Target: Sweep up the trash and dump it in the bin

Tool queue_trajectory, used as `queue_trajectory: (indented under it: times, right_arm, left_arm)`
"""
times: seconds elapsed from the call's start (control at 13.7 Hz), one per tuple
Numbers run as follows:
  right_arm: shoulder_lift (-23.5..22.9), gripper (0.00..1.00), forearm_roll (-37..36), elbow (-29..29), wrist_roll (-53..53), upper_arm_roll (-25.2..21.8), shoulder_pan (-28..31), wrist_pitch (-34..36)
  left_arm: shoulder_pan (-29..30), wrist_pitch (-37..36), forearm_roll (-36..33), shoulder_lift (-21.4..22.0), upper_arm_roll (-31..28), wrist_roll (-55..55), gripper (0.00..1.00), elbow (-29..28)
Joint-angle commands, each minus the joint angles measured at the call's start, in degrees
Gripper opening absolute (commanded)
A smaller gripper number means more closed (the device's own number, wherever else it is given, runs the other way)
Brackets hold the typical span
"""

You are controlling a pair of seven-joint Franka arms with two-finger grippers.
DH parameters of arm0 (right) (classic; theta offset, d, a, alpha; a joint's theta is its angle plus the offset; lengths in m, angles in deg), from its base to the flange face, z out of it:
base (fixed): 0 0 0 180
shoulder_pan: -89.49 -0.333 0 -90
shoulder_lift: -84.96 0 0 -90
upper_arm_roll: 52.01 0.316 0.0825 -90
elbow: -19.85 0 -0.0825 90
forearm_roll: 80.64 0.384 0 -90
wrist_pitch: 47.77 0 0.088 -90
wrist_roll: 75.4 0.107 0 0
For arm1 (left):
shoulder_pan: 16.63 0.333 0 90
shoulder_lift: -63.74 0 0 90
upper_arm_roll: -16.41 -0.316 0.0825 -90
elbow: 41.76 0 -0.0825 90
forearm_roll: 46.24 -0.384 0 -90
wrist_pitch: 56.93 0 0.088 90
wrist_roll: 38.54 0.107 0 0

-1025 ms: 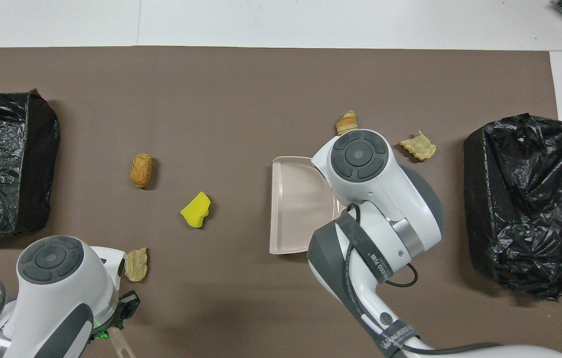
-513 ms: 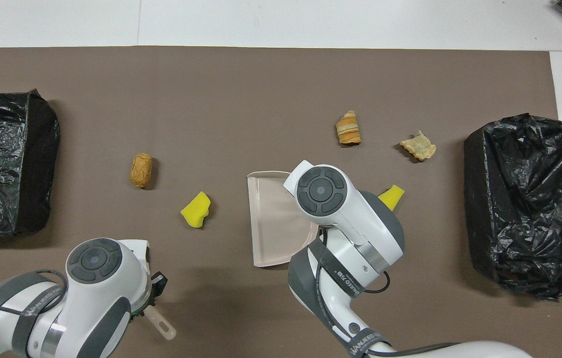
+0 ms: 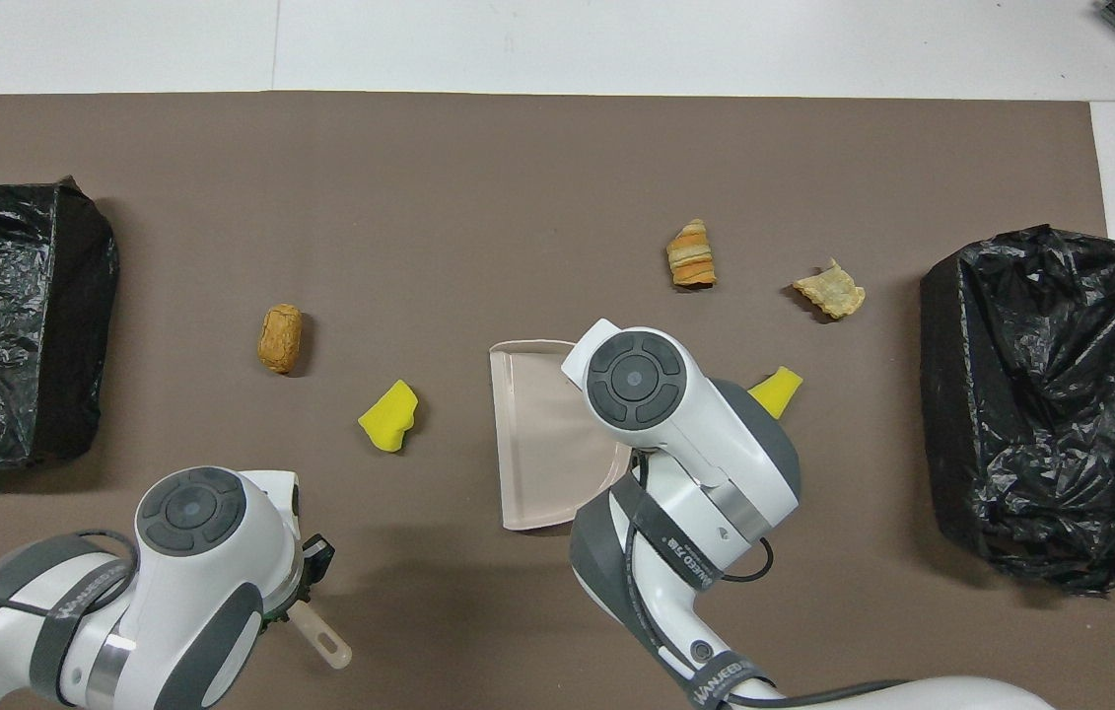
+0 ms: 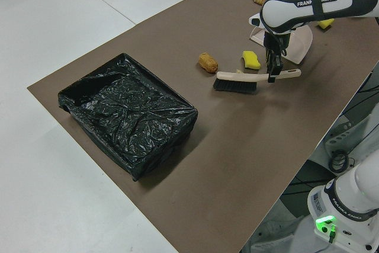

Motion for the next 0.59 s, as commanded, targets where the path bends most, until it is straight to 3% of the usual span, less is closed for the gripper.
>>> queue_trajectory:
  times: [0.0,0.29,0.51]
  right_arm:
    - [0.48,0.0,-1.24,0.51,1.61,0.14,0.28,-0.11]
    - [0.57,0.0,-0.97,0.51,5.03,0.14,0.28,0.07]
    - [0.57,0.0,-0.8,0.51,6.53,0.14,0.19,0.6]
  left_arm:
    - [-2.16,-1.28,0.24,0.3,-0.22,6.13,0.0,1.25]
    - [0.63,-5.76,-4.05,2.76,-0.84,17.44,0.0,4.76]
    - [6.96,-0.17,-5.83,0.22,-0.84,33.68,0.0,7.4]
